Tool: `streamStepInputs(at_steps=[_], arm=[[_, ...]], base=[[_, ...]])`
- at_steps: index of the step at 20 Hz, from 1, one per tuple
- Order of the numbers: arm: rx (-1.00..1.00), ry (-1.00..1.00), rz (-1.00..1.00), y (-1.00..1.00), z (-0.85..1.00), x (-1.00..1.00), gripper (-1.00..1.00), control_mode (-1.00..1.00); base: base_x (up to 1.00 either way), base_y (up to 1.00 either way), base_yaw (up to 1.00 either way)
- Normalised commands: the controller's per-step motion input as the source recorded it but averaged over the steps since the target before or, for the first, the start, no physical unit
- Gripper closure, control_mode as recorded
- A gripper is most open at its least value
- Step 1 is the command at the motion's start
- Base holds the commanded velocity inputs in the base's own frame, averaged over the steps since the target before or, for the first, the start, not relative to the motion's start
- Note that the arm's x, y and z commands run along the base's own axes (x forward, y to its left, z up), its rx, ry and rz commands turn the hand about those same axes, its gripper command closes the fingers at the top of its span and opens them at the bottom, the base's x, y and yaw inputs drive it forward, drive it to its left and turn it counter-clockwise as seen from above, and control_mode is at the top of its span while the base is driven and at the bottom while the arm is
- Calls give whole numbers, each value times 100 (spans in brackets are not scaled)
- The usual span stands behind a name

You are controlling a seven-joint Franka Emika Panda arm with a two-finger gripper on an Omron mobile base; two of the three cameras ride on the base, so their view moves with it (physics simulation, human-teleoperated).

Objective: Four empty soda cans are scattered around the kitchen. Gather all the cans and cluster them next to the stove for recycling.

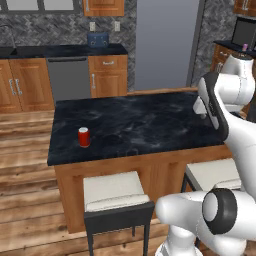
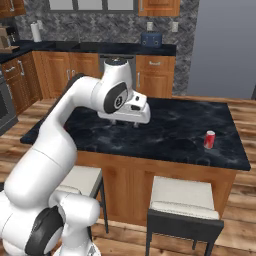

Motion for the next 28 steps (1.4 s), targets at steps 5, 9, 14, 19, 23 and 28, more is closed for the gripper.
streamStepInputs(at_steps=[5,9,14,19,23,28], arm=[[0,0,-6,-52,0,0,-100,-100],[0,0,-5,-48,0,0,-100,-100],[0,0,-6,-48,0,0,-100,-100],[0,0,-7,-43,0,0,-100,-100],[0,0,-6,-33,-5,0,-100,-100],[0,0,-4,-27,-17,0,-100,-100]], base=[[0,0,0],[0,0,0],[0,0,0],[0,0,0],[0,0,0],[0,0,0]])
